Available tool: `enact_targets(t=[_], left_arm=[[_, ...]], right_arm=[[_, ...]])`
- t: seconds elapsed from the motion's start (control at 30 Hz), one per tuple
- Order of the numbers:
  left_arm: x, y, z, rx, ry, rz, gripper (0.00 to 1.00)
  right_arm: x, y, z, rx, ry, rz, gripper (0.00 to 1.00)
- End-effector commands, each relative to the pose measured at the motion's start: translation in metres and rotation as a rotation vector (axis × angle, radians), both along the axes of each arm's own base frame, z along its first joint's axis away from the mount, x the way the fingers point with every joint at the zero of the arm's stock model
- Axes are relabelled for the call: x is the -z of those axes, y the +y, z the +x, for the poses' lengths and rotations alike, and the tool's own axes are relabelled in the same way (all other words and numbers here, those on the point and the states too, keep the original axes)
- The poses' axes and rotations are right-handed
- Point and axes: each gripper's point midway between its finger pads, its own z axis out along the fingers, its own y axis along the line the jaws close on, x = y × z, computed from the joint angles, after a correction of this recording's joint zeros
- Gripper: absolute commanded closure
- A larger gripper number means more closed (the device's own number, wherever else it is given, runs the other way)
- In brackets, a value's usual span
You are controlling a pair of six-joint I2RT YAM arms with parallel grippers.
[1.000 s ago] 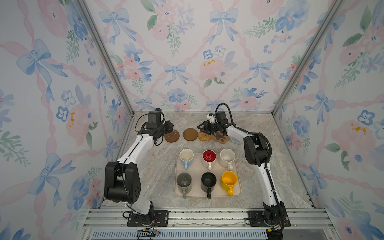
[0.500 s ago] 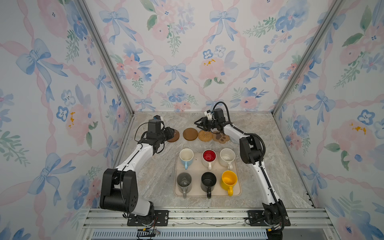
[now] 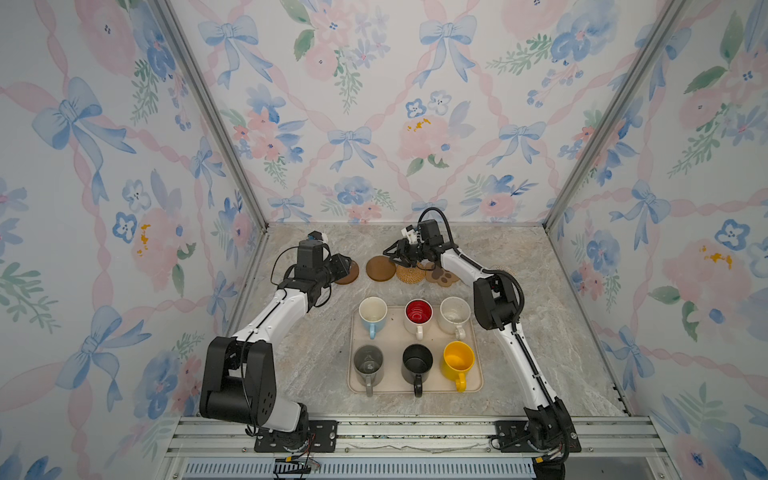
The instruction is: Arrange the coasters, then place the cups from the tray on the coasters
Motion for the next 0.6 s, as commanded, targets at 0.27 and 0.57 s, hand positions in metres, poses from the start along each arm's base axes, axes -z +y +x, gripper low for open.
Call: enact_targets(t=[0.27, 0.57], left_arm=[[-0.009, -0.003, -0.006, 0.006, -0.027, -0.019, 0.74], [-0.014, -0.003, -0.008, 0.002, -0.04, -0.018, 0.74]], right_arm=[[0.018, -0.007, -0.005, 0.001, 0.035, -0.037, 0.53], [-0.025, -0.013, 0.016, 0.043, 0.002, 0.143, 0.54]])
